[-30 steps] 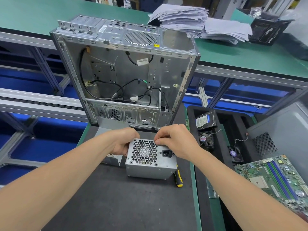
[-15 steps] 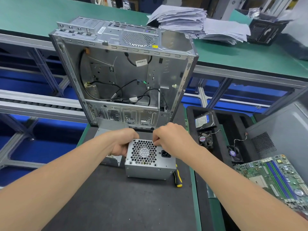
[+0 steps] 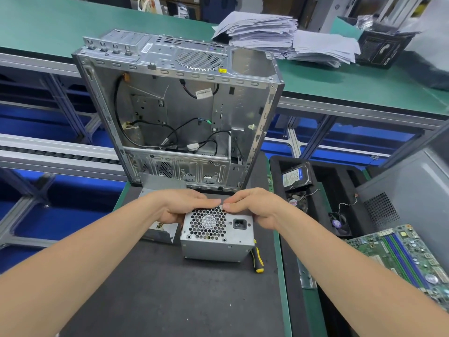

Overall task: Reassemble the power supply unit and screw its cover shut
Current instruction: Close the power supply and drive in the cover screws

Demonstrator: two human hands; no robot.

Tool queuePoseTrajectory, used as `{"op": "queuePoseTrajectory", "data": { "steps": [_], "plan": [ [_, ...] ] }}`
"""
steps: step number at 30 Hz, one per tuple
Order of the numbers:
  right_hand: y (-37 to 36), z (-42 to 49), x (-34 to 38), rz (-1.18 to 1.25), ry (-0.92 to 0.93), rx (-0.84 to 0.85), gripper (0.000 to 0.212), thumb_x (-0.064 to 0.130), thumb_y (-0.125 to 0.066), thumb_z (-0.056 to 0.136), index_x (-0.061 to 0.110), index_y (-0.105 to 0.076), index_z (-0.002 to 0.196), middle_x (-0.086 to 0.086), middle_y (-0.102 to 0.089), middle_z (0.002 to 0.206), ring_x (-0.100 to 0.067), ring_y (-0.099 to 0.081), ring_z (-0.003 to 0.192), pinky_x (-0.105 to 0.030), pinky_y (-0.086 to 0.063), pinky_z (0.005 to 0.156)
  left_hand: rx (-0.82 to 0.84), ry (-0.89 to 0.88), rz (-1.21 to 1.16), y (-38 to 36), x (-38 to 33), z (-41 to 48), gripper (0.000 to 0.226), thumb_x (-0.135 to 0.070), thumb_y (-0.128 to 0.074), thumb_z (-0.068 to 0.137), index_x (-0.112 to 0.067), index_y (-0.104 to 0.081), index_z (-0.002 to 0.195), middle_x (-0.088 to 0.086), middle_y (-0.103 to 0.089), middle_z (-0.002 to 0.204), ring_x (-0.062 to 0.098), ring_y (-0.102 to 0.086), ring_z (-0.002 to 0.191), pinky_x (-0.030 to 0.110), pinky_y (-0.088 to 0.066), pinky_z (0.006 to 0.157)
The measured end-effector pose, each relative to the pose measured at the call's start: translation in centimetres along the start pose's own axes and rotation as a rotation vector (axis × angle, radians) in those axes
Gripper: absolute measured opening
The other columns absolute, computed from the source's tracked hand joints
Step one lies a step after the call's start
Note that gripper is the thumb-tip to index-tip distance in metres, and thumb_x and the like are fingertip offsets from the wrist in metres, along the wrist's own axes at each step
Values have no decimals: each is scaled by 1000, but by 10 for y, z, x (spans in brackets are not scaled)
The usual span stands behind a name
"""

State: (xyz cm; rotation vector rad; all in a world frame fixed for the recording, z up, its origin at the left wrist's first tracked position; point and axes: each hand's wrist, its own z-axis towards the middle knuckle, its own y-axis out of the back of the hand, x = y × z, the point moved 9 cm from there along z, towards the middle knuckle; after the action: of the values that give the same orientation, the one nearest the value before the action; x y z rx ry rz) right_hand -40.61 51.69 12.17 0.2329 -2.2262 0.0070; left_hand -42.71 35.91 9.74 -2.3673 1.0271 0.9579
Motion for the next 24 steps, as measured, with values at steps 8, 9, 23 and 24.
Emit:
{"op": "queuePoseTrajectory", "data": {
  "steps": [8,9,23,24],
  "plan": [
    [-3,2,-23,313,4,58,15,10,-89,66,11,-81,79,-15,-79,93,-25,-78,83,-34,-63,70,-53,35,162,3,-8,9,37,-43,-66,98,-14,-73,120,8,-77,116,29,-72,113,48,-53,106],
    [1,4,-25,367,23,38,20,13,-89,67,10,-80,84,-13,-79,90,-22,-78,81,-32,-62,69,-68,30,207,5,-9,9,37,-45,-65,98,-16,-73,120,7,-77,115,29,-72,112,47,-54,103],
    [44,1,-109,-880,-163,-143,37,42,-79,82,12,-59,71,-9,-69,61,-29,-76,60,-29,-57,51,-182,-26,333,8,-11,17,46,-66,-74,82,-30,-79,111,-11,-75,120,7,-72,102,22,-60,83],
    [43,2,-104,-894,-152,-143,34,37,-75,86,11,-60,70,-10,-71,62,-30,-77,63,-29,-58,54,-195,-22,333,9,-10,17,48,-65,-75,81,-30,-78,113,-9,-75,120,10,-72,106,29,-59,92]
  ]
}}
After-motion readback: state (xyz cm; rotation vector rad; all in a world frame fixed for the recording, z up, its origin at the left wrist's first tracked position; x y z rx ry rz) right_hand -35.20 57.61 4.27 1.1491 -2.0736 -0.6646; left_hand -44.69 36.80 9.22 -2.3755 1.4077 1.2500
